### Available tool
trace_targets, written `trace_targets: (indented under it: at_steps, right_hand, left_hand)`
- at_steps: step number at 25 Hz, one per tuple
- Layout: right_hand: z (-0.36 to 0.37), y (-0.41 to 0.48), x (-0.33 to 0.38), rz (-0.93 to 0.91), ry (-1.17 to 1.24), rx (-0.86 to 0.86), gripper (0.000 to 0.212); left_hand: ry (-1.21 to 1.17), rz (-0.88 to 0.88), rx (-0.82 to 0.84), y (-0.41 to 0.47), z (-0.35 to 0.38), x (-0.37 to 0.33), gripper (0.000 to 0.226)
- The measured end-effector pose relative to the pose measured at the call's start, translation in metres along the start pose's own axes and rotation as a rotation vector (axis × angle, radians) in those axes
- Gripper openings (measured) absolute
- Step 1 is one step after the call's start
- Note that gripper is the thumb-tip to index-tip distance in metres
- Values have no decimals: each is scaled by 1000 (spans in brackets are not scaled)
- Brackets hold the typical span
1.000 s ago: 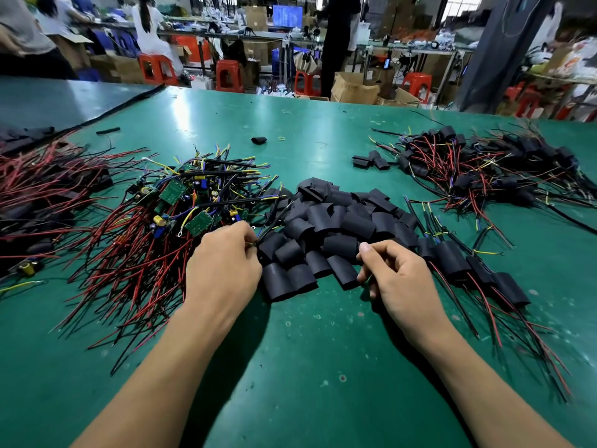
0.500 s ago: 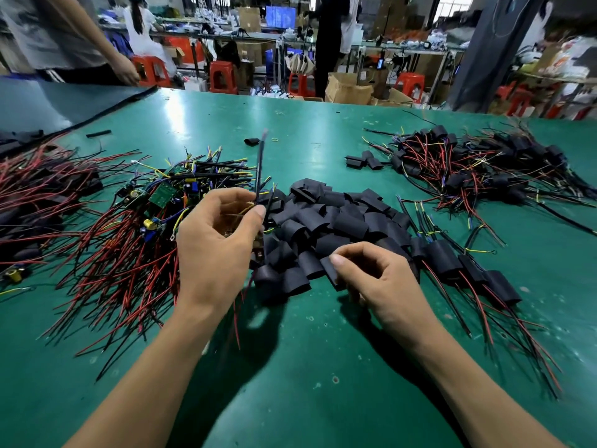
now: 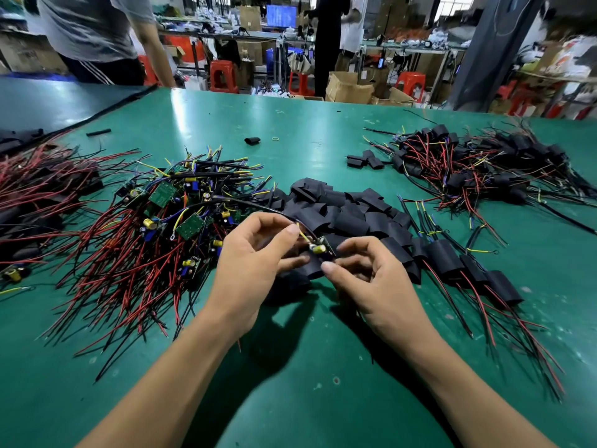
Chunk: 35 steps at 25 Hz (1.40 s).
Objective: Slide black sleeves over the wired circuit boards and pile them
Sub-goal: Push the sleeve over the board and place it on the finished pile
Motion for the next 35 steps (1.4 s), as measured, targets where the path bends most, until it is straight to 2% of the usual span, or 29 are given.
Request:
trace_targets:
  at_steps: [4, 6, 8, 11, 13, 15, 17, 19, 22, 24, 26, 28, 33, 35]
  right_hand:
    - [7, 1, -14, 173, 240, 74, 9]
    - [12, 2, -18, 247, 423, 133, 13]
    - [17, 2, -16, 264, 495, 224, 24]
    - [23, -2, -13, 228, 397, 335, 33]
    - [24, -3, -13, 215, 323, 336, 31]
    - [13, 2, -16, 209, 232, 219, 19]
    - [-15, 9, -19, 128, -61, -23, 9]
    - [-34, 10, -15, 26, -370, -177, 5]
    - [-27, 8, -13, -29, -603, -123, 31]
    - [-17, 6, -15, 10, -775, -45, 54]
    - [-12, 4, -16, 33, -913, -18, 66]
    - [-12, 5, -15, 44, -915, -28, 57]
    - [-23, 6, -13, 29, -735, -93, 25]
    - [-33, 8, -12, 44, -547, -177, 14]
  left_hand:
    - [57, -39, 96, -4, 10, 7, 10]
    - [130, -16, 57, -3, 6, 5, 11]
    - [146, -54, 11, -2, 1, 8, 12]
    - [128, -207, 76, -5, 5, 23, 15]
    - [167, -214, 75, -4, 3, 23, 7]
    - [152, -170, 19, -2, -3, 15, 4]
    - [161, -89, -18, 1, -8, 4, 3]
    - [310, -2, 13, 1, -7, -7, 4]
    - [570, 60, 142, -7, 9, -7, 10]
    - [594, 46, 182, -11, 17, -1, 12]
    - [548, 32, 161, -11, 18, 2, 11]
    - [493, 46, 100, -9, 13, -2, 9]
    - [426, 232, -38, -4, -1, -29, 7]
    - [402, 274, -108, -2, -11, -35, 7]
Point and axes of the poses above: each hand's wrist, its own y-axis towards the middle knuckle, its own z-axis out of the palm, x = y × z, the point moved 9 cm from there along y, towards the middle knuckle, and after that the axes turned 14 degrees about -y, right-handed, at the moved point
